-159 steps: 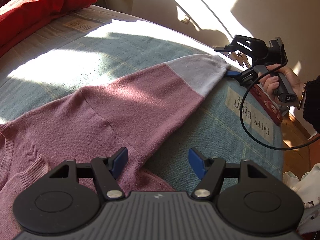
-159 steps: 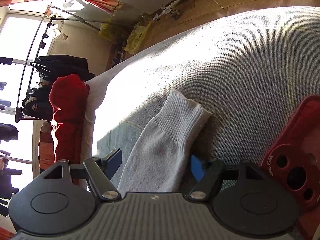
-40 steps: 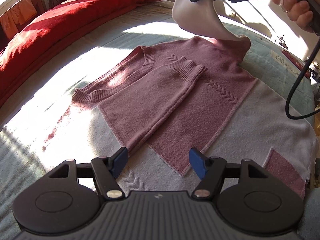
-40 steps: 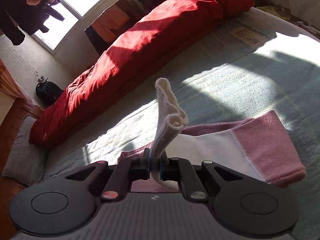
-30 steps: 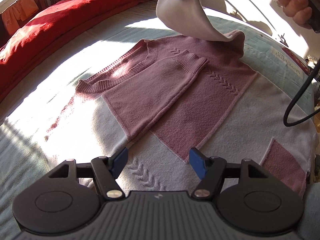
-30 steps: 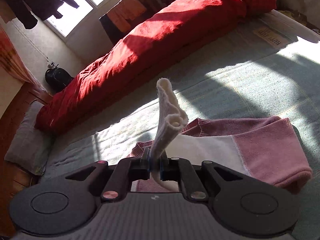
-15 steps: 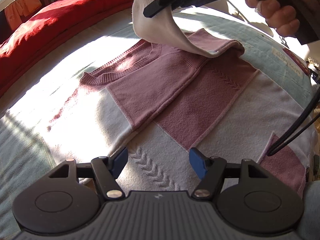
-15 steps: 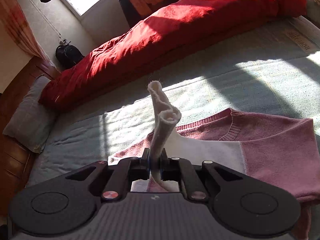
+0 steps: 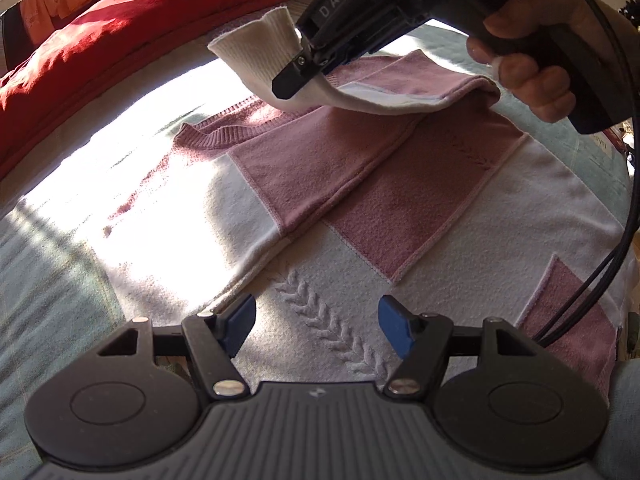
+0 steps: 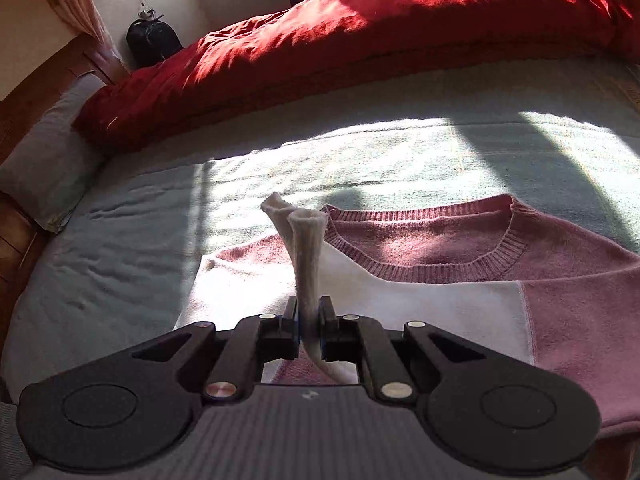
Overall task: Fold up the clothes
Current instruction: 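Lower the white cuff onto the sweater body and open the right gripper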
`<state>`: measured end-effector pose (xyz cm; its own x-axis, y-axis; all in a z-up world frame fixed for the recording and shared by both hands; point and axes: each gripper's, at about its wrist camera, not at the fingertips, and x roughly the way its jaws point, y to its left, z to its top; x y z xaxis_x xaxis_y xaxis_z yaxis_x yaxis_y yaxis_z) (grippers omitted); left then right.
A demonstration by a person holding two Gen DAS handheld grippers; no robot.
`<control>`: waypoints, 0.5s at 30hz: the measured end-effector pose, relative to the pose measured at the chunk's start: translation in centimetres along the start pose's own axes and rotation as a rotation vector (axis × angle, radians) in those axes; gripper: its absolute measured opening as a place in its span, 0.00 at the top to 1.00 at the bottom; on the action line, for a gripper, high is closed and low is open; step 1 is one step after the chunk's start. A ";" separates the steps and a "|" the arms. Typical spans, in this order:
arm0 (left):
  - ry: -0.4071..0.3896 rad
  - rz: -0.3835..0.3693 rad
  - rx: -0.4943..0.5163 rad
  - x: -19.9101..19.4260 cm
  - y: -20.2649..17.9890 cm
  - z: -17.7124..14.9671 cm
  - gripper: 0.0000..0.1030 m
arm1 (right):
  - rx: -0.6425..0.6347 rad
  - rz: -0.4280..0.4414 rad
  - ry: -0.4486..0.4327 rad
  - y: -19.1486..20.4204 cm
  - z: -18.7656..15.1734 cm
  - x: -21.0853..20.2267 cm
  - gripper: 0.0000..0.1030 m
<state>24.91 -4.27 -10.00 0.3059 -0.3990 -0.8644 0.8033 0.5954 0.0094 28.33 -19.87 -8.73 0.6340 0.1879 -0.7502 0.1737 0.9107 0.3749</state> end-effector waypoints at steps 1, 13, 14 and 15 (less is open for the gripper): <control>0.002 0.001 -0.002 0.0 0.1 -0.1 0.33 | -0.005 -0.002 0.006 0.1 -0.1 0.3 0.90; 0.016 0.003 -0.021 0.3 0.4 -0.8 0.33 | -0.058 -0.020 0.033 1.1 -0.5 2.7 0.88; 0.015 0.003 -0.022 0.3 0.4 -0.8 0.33 | -0.063 -0.015 0.043 1.2 -0.6 3.0 0.87; 0.014 0.004 -0.024 0.3 0.4 -0.8 0.33 | -0.068 -0.011 0.052 1.3 -0.6 3.4 0.86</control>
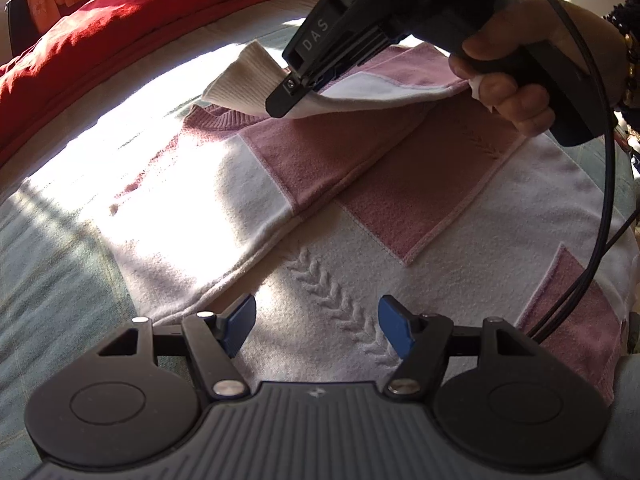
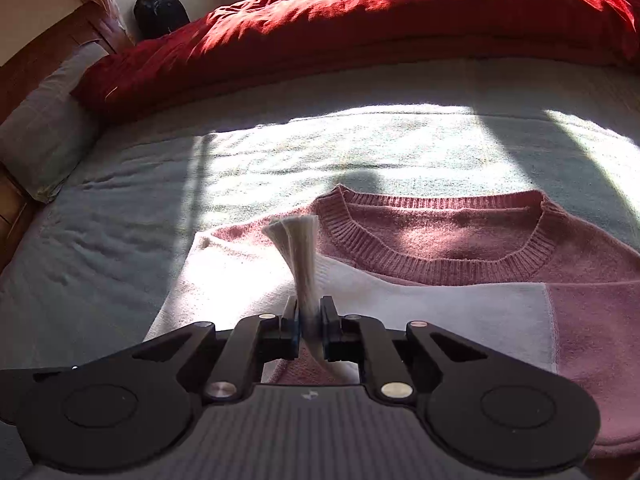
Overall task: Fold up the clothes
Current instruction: 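Lower the white cuff onto the sweater body and open the right gripper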
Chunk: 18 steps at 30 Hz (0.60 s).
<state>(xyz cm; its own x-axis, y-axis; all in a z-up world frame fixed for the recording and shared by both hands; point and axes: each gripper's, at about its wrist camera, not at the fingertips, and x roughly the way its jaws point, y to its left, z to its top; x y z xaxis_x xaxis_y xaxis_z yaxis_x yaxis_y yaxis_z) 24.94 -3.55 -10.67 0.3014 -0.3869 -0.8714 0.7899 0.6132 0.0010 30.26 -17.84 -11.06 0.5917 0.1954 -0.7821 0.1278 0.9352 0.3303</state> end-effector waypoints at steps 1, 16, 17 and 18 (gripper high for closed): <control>-0.001 0.001 -0.001 0.0 0.0 0.0 0.33 | -0.005 0.005 0.009 0.1 0.0 0.3 0.84; 0.009 0.026 -0.054 0.0 0.8 -0.4 0.33 | -0.048 0.077 0.084 1.8 -1.2 1.6 0.51; 0.011 0.027 -0.070 -0.1 1.0 -0.5 0.33 | -0.049 0.073 0.079 1.6 -1.1 1.3 0.50; 0.012 0.026 -0.088 -0.1 1.2 -0.4 0.33 | -0.046 0.067 0.073 1.4 -1.0 0.9 0.49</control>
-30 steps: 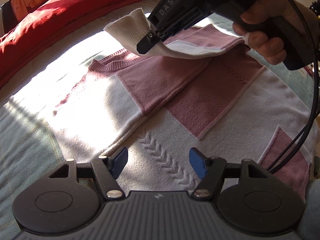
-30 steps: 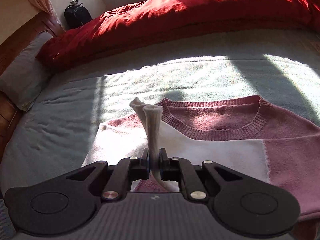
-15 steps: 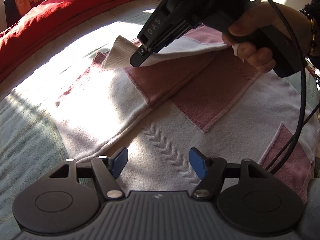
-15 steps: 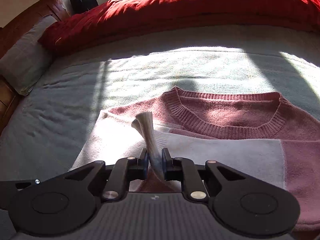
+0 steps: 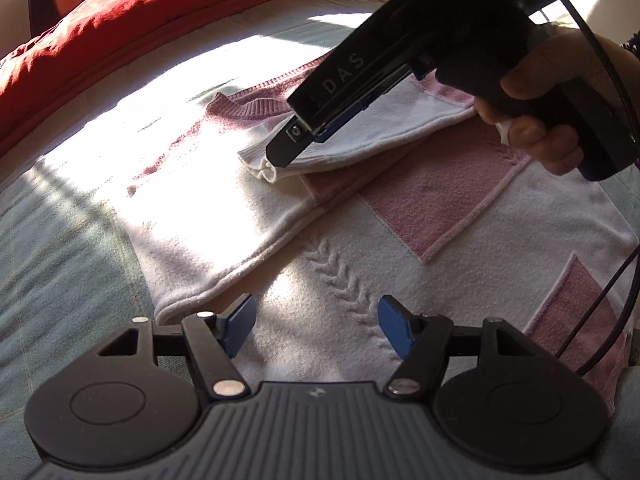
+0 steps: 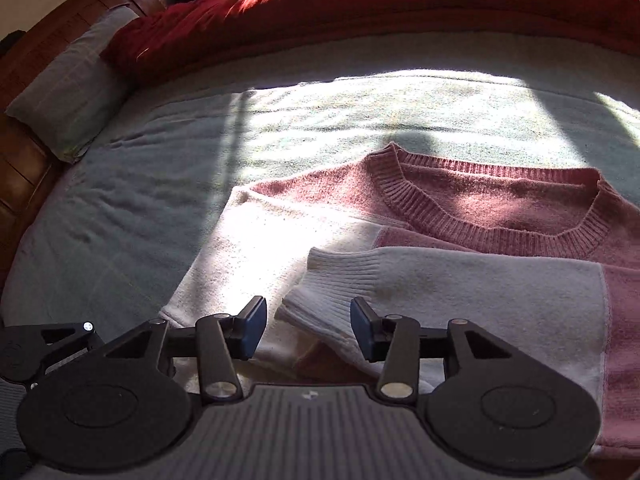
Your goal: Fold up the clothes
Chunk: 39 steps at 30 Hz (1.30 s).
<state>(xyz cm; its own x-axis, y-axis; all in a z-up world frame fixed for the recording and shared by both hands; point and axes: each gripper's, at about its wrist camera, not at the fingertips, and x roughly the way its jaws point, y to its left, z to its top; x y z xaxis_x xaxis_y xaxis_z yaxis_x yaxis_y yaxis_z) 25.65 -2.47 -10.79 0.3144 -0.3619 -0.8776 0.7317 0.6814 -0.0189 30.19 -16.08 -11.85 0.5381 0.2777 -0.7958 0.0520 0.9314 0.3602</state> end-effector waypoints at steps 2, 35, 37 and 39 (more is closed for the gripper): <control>0.001 -0.004 -0.038 -0.2 0.4 0.2 0.33 | 0.013 -0.012 -0.015 -0.8 0.1 -1.1 0.48; -0.092 -0.039 -0.124 8.2 -6.2 14.5 0.26 | 0.280 -0.474 -0.045 -19.9 -12.7 -15.2 0.38; -0.114 -0.088 -0.132 8.6 -7.8 15.9 0.26 | 0.250 -0.480 -0.060 -20.0 -12.4 -14.8 0.38; -0.126 -0.129 -0.137 9.5 -9.5 16.9 0.25 | 0.215 -0.482 -0.078 -19.9 -12.1 -14.4 0.38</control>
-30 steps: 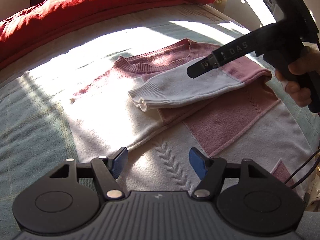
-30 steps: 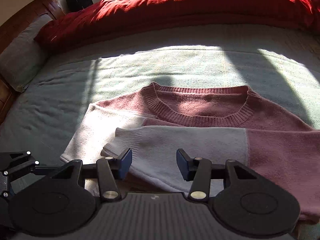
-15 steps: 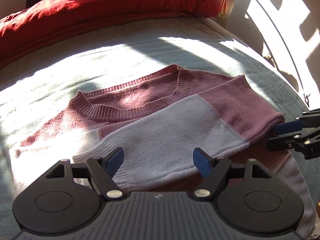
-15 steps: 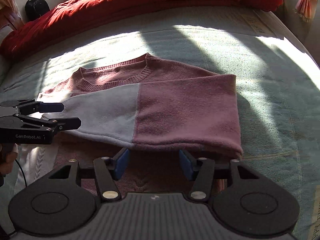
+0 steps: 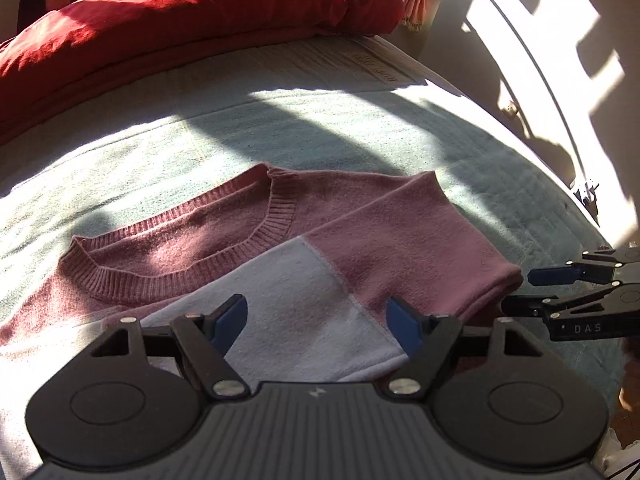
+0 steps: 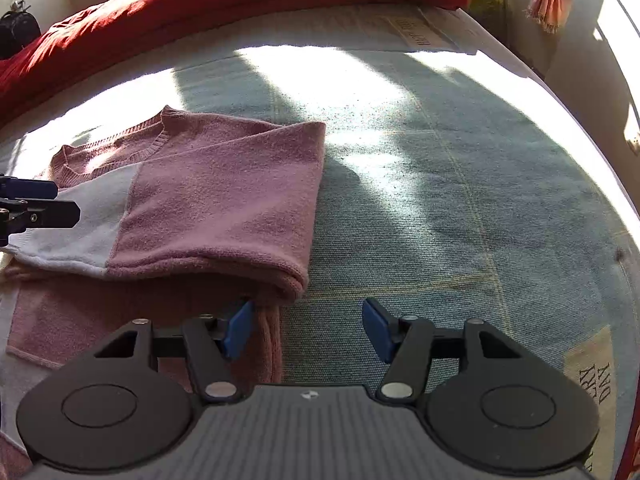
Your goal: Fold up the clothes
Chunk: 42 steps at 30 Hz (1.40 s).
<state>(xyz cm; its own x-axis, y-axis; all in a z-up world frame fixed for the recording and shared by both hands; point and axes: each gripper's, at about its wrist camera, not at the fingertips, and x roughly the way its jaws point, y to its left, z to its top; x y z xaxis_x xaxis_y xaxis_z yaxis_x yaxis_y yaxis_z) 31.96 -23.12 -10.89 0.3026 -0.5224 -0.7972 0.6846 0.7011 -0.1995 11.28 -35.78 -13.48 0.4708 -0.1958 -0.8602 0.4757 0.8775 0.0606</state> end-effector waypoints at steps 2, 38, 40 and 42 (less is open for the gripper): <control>0.003 -0.027 0.003 1.4 -1.4 0.3 0.25 | -0.017 0.013 -0.027 0.2 0.4 0.2 0.38; 0.139 -0.202 0.061 6.1 -2.2 3.5 0.21 | -0.059 0.124 0.014 0.9 1.5 2.5 0.71; 0.161 -0.195 0.026 7.0 -1.9 3.9 0.24 | -0.037 0.135 0.008 0.6 1.4 2.5 0.71; 0.173 -0.202 -0.016 7.3 -1.7 4.6 0.23 | -0.011 0.141 0.005 0.4 1.4 2.5 0.71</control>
<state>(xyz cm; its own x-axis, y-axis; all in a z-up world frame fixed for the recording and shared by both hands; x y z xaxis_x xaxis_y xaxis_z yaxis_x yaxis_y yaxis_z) 36.12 -30.37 -13.77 0.0421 -0.5624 -0.8258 0.7082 0.5998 -0.3724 13.63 -36.54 -14.87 0.5291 -0.0680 -0.8458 0.3966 0.9010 0.1756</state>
